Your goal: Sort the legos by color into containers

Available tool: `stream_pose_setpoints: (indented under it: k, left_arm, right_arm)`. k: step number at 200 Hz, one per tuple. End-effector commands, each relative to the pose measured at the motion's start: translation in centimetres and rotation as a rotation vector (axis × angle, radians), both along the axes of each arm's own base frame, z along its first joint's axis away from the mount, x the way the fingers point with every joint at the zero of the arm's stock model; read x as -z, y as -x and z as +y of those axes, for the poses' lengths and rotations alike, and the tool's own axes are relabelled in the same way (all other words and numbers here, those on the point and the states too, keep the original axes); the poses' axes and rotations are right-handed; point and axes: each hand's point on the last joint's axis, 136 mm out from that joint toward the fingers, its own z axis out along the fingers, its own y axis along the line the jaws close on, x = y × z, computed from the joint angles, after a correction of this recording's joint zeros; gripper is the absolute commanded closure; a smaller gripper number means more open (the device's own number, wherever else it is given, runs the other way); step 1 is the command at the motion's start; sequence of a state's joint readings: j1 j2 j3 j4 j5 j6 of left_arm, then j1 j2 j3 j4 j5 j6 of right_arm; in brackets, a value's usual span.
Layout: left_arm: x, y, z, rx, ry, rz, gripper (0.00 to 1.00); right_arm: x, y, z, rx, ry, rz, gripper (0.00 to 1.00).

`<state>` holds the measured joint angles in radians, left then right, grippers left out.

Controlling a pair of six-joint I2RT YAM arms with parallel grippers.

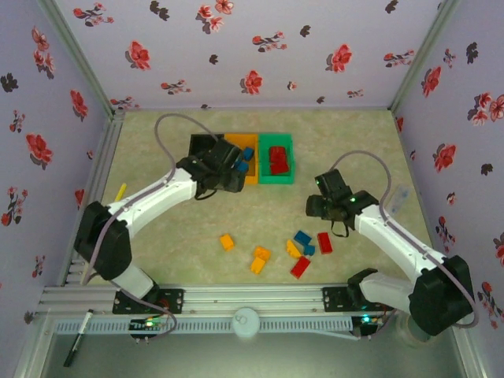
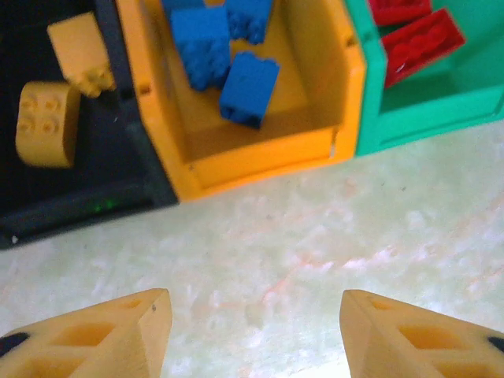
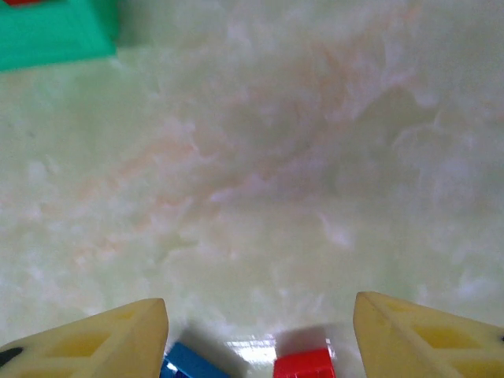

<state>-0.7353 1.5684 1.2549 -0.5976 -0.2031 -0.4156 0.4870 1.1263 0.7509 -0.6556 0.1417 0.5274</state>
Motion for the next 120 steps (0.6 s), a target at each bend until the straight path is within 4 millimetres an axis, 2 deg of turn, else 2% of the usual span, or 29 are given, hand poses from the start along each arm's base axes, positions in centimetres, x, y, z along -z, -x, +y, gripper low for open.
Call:
stream_pose_setpoints:
  k: [1, 52, 120]
  left_arm:
    - [-1.4, -0.2, 1.6, -0.044, 0.032, -0.068, 0.41]
    - [-1.3, 0.5, 3.3, -0.063, 0.032, -0.071, 0.41]
    - [-1.4, 0.7, 3.5, -0.071, 0.036, -0.069, 0.41]
  right_arm:
    - [1.8, 2.8, -0.5, 0.048, 0.001, 0.081, 0.36]
    - [4.1, 5.9, -0.6, 0.088, 0.037, 0.141, 0.37]
    - [5.1, 7.4, -1.8, 0.114, 0.056, 0.162, 0.37]
